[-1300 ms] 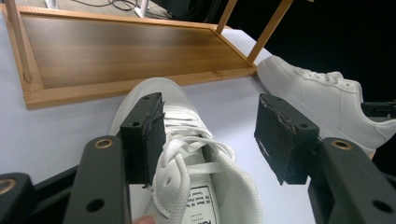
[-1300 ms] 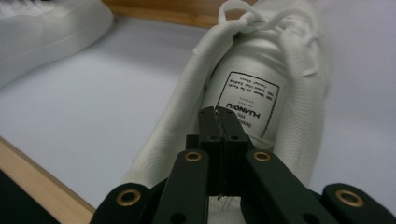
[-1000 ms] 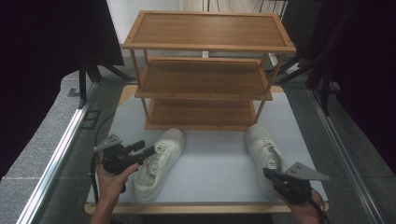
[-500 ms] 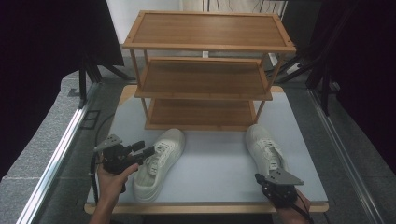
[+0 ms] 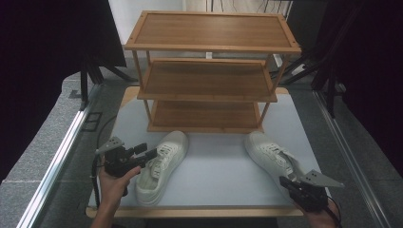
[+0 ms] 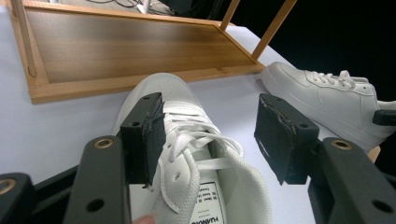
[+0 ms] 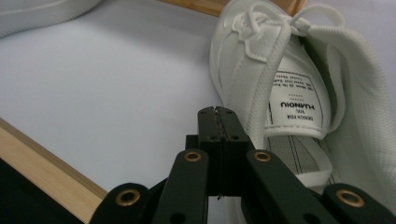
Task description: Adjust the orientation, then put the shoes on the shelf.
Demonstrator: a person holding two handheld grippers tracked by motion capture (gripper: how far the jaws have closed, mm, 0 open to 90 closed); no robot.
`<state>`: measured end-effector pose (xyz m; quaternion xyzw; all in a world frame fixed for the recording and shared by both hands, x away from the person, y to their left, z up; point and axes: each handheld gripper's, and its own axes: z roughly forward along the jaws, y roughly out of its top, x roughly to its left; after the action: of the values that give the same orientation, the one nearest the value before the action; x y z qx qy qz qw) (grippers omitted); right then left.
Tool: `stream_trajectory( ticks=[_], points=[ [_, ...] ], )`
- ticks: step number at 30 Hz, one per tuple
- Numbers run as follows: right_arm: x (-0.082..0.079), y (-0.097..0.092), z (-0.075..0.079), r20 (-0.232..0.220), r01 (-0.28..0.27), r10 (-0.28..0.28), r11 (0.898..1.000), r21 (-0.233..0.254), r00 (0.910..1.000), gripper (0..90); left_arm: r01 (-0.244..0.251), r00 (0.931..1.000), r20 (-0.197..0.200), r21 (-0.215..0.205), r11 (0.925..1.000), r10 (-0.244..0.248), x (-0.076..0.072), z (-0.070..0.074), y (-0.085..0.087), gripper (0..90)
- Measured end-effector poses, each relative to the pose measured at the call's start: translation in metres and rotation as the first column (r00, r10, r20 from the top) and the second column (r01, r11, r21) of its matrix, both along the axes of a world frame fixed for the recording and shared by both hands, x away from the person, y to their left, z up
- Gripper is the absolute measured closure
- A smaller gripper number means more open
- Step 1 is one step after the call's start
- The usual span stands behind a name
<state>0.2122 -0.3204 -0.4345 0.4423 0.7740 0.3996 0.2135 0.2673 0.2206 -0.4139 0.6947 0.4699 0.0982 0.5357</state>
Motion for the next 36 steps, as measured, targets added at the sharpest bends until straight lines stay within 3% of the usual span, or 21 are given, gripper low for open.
stream_trajectory(
  ticks=[17,24,31,33,36],
  points=[
    [-0.004,0.002,0.015,0.078,-0.066,0.062,0.996,0.051,0.995,80.3,0.009,1.0,0.0,-0.001,1.0,-0.009,-0.001,0.0,-0.004,42.2],
    [0.0,0.002,0.021,0.121,-0.072,0.066,0.996,0.043,0.9905,67.5,0.016,0.9999,-0.001,0.01,0.9998,-0.016,-0.002,0.0,-0.008,42.1],
    [0.02,-0.01,0.031,0.157,-0.087,0.075,0.994,0.069,0.9847,62.3,0.026,0.9997,0.0,0.042,0.9988,-0.026,0.002,0.001,-0.013,42.0],
    [0.031,-0.017,0.031,0.163,-0.079,0.068,0.995,0.062,0.9842,60.3,0.037,0.9993,-0.004,0.082,0.996,-0.037,0.001,-0.004,-0.014,41.8],
    [0.038,-0.023,0.03,0.161,-0.071,0.06,0.995,0.067,0.9852,58.5,0.035,0.9993,-0.016,0.084,0.9959,-0.033,-0.001,-0.008,-0.011,41.8]
  ],
)
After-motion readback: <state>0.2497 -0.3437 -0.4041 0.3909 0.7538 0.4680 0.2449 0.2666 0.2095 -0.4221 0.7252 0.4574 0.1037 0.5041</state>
